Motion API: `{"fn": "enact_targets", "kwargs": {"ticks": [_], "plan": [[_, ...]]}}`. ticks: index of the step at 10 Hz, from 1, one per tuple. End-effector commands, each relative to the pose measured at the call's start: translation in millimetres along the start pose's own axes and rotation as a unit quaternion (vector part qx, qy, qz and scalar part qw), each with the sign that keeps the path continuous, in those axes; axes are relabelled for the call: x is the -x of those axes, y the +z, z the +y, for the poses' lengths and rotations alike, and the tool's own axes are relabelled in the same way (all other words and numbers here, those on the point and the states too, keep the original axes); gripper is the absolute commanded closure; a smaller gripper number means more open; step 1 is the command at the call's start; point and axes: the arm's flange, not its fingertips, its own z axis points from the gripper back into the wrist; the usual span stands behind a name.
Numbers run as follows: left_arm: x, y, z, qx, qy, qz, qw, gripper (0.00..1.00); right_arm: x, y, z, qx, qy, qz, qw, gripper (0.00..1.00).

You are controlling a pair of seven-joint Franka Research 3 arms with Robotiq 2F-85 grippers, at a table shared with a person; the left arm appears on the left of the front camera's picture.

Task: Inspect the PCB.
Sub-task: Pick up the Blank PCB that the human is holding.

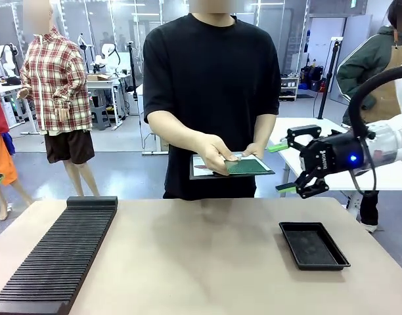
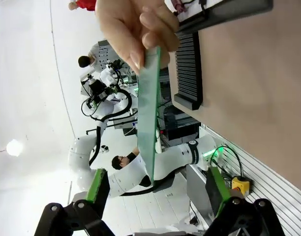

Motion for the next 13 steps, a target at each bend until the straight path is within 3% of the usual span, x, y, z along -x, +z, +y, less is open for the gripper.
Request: {"fn": "enact_targets", "kwargs": {"ticks": [1, 7, 8, 9, 11, 13], "plan": [[-3.5, 2.1, -2.6, 0.004, -0.001, 0.005, 1.000, 0.00, -8.5, -19.4, 0.4, -0.019, -0.009, -0.009, 1.000, 0.00], [-3.5, 2.1, -2.6, 0.004, -0.001, 0.005, 1.000, 0.00, -28.8, -56.2, -9.6, -0.073, -0.003, -0.001, 0.997, 0.00], [-3.5, 2.1, -2.6, 0.004, -0.001, 0.005, 1.000, 0.00, -30.2, -61.5, -9.0, -0.075, 0.004, -0.002, 0.997, 0.14], [-3.5, 2.1, -2.6, 0.004, -0.001, 0.005, 1.000, 0.00, -30.1, -64.6, -8.6, -0.077, 0.009, -0.004, 0.997, 0.46], [-3.5, 2.1, -2.6, 0.004, -0.001, 0.005, 1.000, 0.00, -27.3, -69.6, -10.7, -0.093, 0.015, 0.002, 0.996, 1.00], [-3.5, 2.1, -2.6, 0.004, -0.001, 0.005, 1.000, 0.00, -25.0, -71.2, -13.7, -0.100, 0.014, -0.005, 0.995, 1.00]]}}
